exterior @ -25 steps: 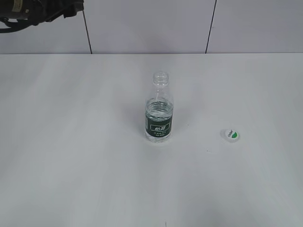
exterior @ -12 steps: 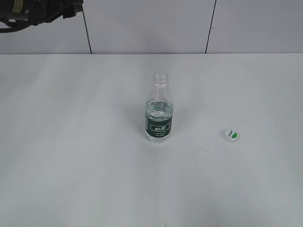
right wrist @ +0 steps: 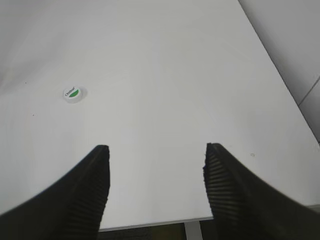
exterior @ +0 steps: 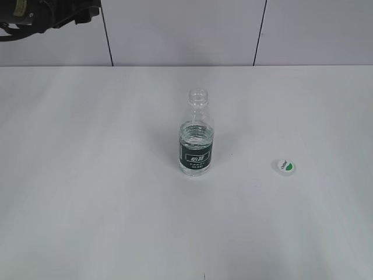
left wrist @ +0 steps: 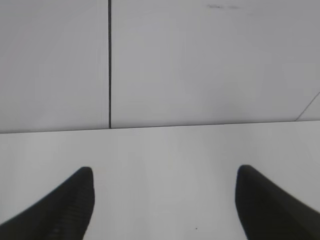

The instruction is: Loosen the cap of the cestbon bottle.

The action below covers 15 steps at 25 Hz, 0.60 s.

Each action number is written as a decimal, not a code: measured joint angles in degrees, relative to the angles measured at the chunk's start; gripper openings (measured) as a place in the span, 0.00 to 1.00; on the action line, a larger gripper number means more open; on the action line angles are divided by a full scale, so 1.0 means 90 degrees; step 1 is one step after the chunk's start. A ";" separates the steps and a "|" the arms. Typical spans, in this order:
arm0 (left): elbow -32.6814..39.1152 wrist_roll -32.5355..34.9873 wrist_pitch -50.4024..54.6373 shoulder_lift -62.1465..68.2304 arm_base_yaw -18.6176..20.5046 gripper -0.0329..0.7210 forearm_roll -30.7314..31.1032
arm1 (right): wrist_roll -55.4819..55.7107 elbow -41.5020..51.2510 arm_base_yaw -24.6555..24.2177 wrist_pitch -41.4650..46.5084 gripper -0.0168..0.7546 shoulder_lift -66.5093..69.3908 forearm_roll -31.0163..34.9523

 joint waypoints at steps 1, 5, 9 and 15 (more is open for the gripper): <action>0.0000 0.0000 0.0000 0.0000 0.0000 0.75 0.0005 | 0.0000 0.0000 -0.0006 0.0000 0.62 0.0000 0.0000; 0.0000 0.0000 0.0000 0.0000 0.0000 0.75 0.0005 | 0.0000 0.0000 -0.0006 0.0000 0.62 0.0000 0.0000; 0.0000 0.0000 0.0000 0.0000 0.0000 0.75 0.0005 | 0.0000 0.0000 -0.0006 0.0000 0.62 0.0000 -0.0006; 0.0000 0.0014 0.0000 0.0000 0.0000 0.75 0.0012 | -0.0007 0.0000 -0.0006 0.0000 0.62 0.0000 -0.0006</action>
